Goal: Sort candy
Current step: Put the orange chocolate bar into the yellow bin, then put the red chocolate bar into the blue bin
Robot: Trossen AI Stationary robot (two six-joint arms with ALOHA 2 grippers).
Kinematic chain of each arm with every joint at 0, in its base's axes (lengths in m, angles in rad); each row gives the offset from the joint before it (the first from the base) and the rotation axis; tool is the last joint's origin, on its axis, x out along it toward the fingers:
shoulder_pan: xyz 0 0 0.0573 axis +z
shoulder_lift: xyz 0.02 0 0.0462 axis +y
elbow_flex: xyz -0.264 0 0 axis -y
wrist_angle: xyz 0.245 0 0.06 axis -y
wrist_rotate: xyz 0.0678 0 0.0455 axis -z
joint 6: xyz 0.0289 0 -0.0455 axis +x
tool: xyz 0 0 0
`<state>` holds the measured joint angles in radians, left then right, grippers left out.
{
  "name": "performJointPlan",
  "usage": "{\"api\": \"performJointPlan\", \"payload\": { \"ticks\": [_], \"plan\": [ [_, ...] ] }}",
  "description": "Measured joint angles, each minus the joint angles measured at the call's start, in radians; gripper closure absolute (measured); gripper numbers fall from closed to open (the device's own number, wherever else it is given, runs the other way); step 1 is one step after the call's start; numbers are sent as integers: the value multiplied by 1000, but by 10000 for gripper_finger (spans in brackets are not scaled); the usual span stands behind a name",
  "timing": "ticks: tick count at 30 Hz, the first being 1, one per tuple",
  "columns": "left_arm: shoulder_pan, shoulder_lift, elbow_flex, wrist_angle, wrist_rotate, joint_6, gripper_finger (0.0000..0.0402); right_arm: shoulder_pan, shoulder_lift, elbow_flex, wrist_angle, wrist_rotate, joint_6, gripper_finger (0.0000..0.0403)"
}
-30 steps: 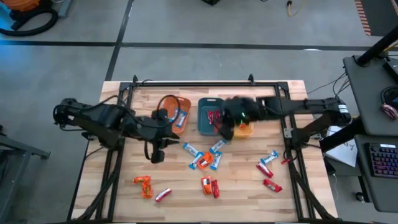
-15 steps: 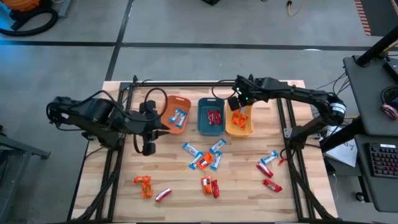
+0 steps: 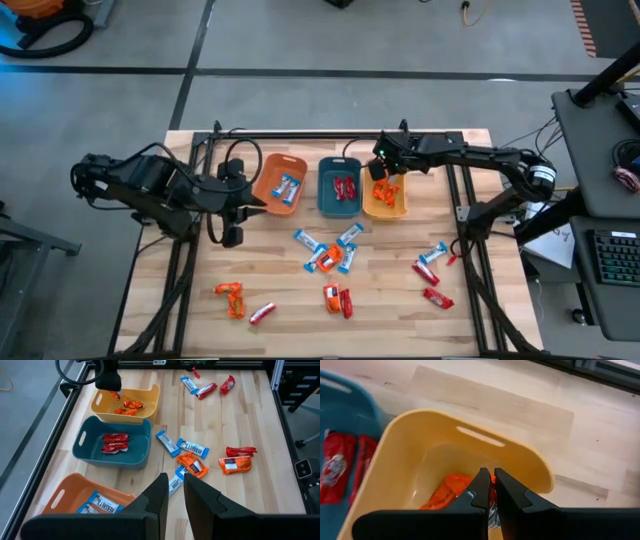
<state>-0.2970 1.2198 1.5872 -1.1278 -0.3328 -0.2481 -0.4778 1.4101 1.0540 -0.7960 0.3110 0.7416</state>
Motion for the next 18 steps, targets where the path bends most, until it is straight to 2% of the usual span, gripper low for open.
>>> {"api": "performJointPlan", "payload": {
  "ticks": [8,18],
  "plan": [
    [0,0,0,-5,0,0,357,0,0,-12,32,6,-6,383],
    [0,0,0,-4,-1,0,357,0,0,-12,32,6,-2,291]
  ]
}}
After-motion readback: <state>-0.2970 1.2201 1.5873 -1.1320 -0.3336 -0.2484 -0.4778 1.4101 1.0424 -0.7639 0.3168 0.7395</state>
